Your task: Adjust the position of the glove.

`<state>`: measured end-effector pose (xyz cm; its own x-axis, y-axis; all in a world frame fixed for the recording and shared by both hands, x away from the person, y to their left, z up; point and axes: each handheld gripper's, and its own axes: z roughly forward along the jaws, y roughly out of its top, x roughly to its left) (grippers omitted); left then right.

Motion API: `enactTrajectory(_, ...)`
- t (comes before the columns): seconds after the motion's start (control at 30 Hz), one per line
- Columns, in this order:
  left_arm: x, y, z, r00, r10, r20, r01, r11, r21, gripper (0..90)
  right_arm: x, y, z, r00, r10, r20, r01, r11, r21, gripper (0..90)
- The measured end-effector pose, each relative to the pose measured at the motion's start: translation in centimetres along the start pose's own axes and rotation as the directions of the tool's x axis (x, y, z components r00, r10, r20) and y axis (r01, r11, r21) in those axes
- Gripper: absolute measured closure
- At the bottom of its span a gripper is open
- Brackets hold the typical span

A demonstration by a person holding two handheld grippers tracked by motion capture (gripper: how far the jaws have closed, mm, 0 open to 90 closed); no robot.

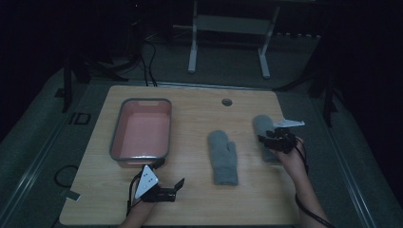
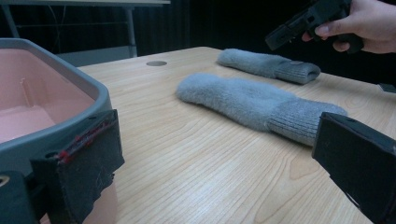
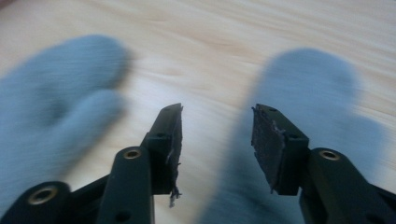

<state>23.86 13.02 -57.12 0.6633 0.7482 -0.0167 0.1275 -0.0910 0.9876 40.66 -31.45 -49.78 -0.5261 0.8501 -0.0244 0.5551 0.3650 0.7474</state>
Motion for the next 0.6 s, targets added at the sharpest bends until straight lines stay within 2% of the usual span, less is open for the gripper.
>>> enactTrajectory(0.03,0.0,0.0,0.0,1.0,0.0,0.0,0.0,1.0,0.0,2.1,-0.4,-0.2,0.0,0.9991,-0.001,0.042,0.001,1.0,-0.001,49.7)
enactTrajectory(0.07,0.0,0.0,0.0,1.0,0.001,0.0,-0.001,1.0,0.0,2.1,-1.4,-0.7,0.0,0.9958,0.036,0.085,-0.036,0.999,-0.005,50.6)
enactTrajectory(0.1,0.0,0.0,0.0,1.0,0.001,0.0,-0.001,1.0,0.001,2.1,-1.6,-0.8,0.0,0.9933,0.054,0.102,-0.054,0.999,-0.008,50.5)
enactTrajectory(0.2,0.0,0.0,0.0,1.0,0.0,0.0,0.0,1.0,-0.001,2.1,-2.1,-1.2,0.2,0.9887,0.092,0.118,-0.091,0.996,-0.011,49.4)
enactTrajectory(0.23,0.0,0.0,0.0,1.0,0.0,0.0,0.0,1.0,-0.001,2.1,-2.3,-1.3,0.4,0.985,0.116,0.128,-0.115,0.993,-0.013,49.4)
enactTrajectory(0.27,0.0,0.0,0.0,1.0,0.0,0.0,0.0,1.0,0.0,2.1,-2.7,-1.5,1.1,0.9776,0.151,0.147,-0.153,0.988,0.001,48.3)
enactTrajectory(0.33,0.0,0.0,0.0,1.0,0.0,0.0,0.0,1.0,0.0,2.1,-2.8,-1.6,1.6,0.9715,0.181,0.153,-0.184,0.983,0.0,44.4)
enactTrajectory(0.47,0.0,0.0,0.0,1.0,0.001,0.001,-0.001,1.0,0.0,2.1,-2.9,-2.2,3.1,0.9589,0.204,0.197,-0.216,0.976,0.041,41.2)
enactTrajectory(0.53,0.0,0.0,0.0,1.0,0.001,0.001,-0.001,1.0,0.0,2.1,-2.9,-2.4,3.4,0.9593,0.196,0.203,-0.21,0.977,0.045,44.4)
enactTrajectory(0.57,0.0,0.0,0.0,1.0,0.0,0.001,0.0,1.0,0.0,2.1,-2.7,-3.0,3.7,0.9631,0.178,0.202,-0.187,0.982,0.028,55.2)
enactTrajectory(0.6,0.0,0.0,0.0,1.0,0.0,0.001,0.0,1.0,0.0,2.1,-2.7,-3.0,3.7,0.9631,0.178,0.202,-0.187,0.982,0.028,55.2)
